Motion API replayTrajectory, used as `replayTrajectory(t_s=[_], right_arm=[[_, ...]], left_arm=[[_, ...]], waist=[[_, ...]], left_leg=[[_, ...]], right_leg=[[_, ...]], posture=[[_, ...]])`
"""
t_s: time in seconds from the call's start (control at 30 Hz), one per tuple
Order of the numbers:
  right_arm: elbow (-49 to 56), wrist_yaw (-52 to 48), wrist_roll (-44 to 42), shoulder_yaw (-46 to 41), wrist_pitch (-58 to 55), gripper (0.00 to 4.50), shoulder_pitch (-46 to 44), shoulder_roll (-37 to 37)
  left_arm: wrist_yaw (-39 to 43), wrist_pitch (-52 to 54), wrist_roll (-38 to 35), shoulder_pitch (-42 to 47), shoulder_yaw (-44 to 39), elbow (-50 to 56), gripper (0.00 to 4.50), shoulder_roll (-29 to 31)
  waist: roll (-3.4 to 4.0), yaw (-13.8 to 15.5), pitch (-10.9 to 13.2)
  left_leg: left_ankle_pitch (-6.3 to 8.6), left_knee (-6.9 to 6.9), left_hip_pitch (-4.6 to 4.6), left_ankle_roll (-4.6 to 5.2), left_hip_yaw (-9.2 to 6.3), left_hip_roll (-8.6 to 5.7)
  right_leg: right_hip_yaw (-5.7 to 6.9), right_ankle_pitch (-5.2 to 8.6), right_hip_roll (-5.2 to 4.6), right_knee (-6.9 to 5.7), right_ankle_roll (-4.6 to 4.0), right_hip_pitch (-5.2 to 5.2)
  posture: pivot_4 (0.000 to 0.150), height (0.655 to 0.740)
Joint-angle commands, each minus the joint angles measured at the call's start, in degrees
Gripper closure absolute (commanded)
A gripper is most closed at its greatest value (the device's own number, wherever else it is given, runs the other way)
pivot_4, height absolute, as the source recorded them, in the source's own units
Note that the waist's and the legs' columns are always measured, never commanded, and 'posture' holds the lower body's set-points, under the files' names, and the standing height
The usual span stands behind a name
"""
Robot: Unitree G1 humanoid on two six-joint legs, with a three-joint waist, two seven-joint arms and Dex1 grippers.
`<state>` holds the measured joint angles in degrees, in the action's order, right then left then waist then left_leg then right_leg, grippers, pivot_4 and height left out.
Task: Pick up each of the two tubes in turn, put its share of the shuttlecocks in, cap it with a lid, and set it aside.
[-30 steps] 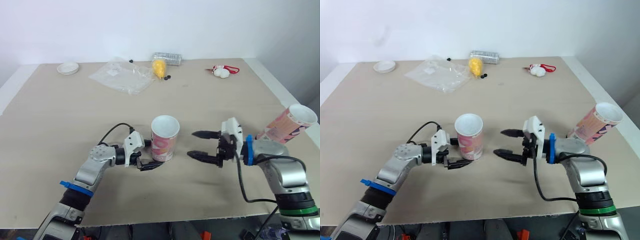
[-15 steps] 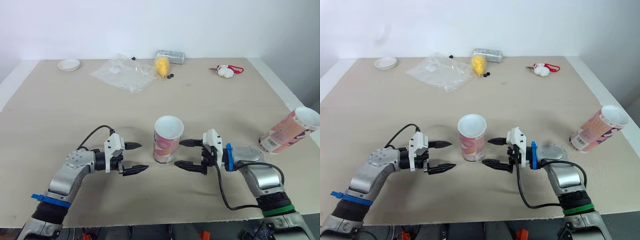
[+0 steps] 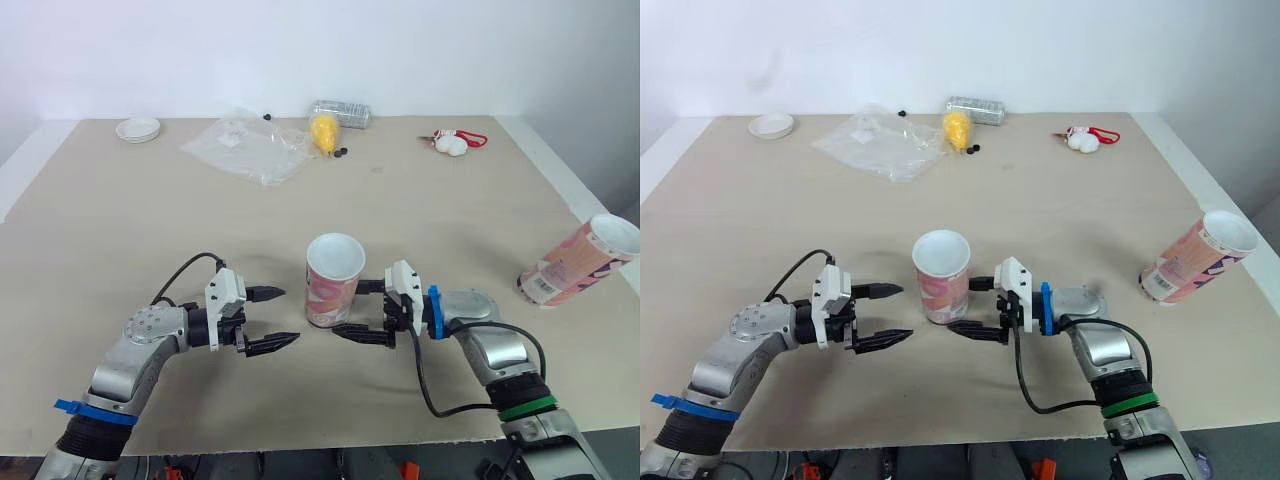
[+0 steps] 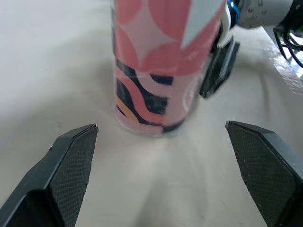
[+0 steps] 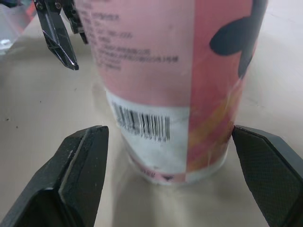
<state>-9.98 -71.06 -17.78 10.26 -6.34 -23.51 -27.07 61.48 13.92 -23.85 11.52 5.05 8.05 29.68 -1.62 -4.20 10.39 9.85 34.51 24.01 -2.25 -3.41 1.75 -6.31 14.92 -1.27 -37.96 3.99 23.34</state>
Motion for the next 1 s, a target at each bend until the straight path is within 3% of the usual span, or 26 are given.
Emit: replayTrajectory(t_s=[0.03, 1.0], right_arm=[[-0.95, -0.76, -0.16, -0.03, 1.55, 0.09, -1.85, 0.96], [-7.66, -3.25, 1.64, 3.0, 7.53, 0.09, -4.42, 7.77]], left_arm=[[-0.89, -3.33, -0.67, -0.69, -1.44, 1.85, 0.0, -1.22], [0.29, -8.43, -0.08, -1.98, -0.33, 0.48, 0.0, -3.6]], waist=[[0.0, 0.01, 0.0], [0.0, -0.01, 0.0]], left_leg=[[0.0, 0.0, 0.0, 0.0, 0.0, 0.0], [0.0, 0.11, -0.01, 0.0, -0.01, 0.0]], right_leg=[[0.0, 0.0, 0.0, 0.0, 0.0, -0.01], [0.01, -0.09, 0.01, -0.04, 0.0, -0.04]], posture=[[0.15, 0.74], [0.15, 0.74]])
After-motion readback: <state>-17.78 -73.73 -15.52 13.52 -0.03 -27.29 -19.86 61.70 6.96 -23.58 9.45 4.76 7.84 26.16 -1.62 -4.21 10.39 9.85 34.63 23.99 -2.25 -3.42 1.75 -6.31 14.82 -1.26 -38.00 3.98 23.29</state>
